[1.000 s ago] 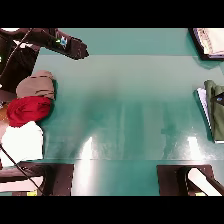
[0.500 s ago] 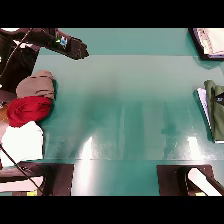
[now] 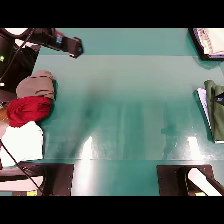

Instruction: Fold the shirts.

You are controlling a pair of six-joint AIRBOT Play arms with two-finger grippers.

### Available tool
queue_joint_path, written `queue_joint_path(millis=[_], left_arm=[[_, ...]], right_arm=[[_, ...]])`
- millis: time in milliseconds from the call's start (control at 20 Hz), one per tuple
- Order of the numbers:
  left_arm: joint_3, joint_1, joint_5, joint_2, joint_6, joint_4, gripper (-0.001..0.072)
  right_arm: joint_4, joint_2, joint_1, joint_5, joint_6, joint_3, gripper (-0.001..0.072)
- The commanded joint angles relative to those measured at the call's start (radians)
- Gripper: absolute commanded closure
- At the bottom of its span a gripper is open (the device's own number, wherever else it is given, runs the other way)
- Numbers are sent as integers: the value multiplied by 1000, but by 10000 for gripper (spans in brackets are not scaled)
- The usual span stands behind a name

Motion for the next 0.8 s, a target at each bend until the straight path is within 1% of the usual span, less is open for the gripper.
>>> queue_joint_path(millis=[0, 150, 300, 450, 650, 700, 750], left_arm=[[-6, 115, -26, -63, -162, 287, 46], [-96, 249, -12, -135, -183, 274, 46], [-240, 347, 58, -200, -183, 233, 46], [-343, 403, 143, -239, -183, 233, 46], [-369, 413, 226, -250, -183, 229, 48], [-369, 413, 232, -249, -183, 219, 102], [-364, 413, 225, -249, -182, 204, 391]], right_arm=[[0, 1, 1, 0, 0, 0, 686], [0, 1, 1, -1, 0, 0, 686], [0, 1, 1, -12, 0, 0, 686], [0, 0, 1, -21, 1, 0, 686], [1, 1, 3, -19, 1, 0, 686], [1, 1, 3, -19, 1, 0, 686], [1, 1, 3, -19, 1, 0, 686]])
